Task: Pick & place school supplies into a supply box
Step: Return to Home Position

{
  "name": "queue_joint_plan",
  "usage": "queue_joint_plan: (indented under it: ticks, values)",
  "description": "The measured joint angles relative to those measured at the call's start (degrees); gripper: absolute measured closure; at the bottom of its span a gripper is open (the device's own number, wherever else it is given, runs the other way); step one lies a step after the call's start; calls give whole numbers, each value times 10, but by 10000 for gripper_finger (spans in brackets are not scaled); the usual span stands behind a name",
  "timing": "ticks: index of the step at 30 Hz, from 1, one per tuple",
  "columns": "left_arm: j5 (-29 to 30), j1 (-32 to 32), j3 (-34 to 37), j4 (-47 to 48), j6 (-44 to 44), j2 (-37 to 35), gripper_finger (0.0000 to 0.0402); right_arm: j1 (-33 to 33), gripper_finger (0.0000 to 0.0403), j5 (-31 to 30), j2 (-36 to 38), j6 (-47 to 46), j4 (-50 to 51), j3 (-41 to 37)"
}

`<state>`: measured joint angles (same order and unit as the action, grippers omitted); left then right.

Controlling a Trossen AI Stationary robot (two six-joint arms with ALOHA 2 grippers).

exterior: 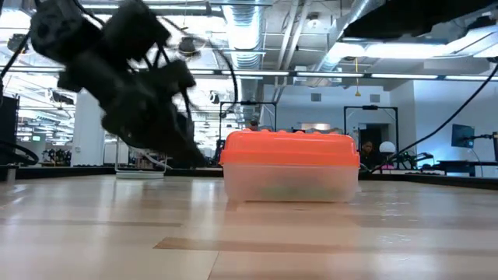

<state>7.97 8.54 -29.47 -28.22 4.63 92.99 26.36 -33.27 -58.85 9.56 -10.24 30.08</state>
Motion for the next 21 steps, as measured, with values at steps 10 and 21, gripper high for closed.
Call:
queue_joint_plan:
  ticks: [10,21]
  values:
    - [172,60,0,-25,-192,-198,240,-13,305,-13,119,44,0,-39]
    - [371,128,16,46,-197,-354,240,-70,305,65,258,71,-1,-116]
